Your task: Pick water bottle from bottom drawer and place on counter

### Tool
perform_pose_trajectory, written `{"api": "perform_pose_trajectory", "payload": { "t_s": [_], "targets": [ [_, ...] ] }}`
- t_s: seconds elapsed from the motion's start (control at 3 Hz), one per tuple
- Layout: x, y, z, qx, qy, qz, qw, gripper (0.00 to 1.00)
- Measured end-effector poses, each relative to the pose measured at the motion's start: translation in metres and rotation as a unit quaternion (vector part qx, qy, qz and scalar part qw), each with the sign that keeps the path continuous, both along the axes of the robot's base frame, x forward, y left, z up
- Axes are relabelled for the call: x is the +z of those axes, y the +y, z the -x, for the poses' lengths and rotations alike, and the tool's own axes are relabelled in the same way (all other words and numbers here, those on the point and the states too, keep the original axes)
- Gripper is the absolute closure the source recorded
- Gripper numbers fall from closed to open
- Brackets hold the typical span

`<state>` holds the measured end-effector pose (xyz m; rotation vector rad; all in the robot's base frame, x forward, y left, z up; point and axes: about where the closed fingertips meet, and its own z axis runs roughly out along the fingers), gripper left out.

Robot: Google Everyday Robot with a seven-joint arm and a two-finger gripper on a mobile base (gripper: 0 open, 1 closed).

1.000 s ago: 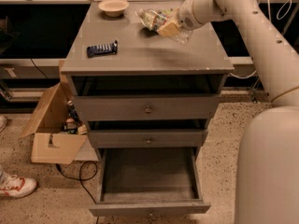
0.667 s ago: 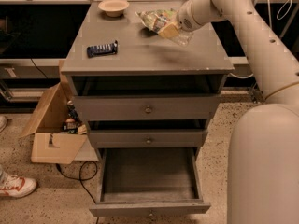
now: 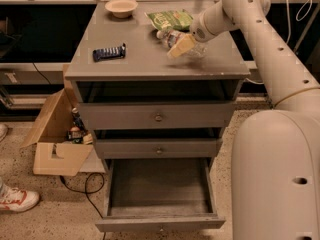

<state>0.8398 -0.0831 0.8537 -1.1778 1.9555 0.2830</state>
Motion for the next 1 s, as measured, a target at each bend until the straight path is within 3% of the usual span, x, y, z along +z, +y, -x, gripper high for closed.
{"api": "perform_pose_trajectory", "payload": {
  "t_s": [0.33,0.67,1.0],
  "targets": [
    [0.013,-0.010,0.003,-0.004,-0.017,-0.013,0.9998,0.00],
    [0.053,-0.029,0.017,-0.009,-0.070,-0.034,0.9970,0.00],
    [0.097,-0.060,0.048,-0.020,-0.145,-0.062,0.9872,0.00]
  ]
}}
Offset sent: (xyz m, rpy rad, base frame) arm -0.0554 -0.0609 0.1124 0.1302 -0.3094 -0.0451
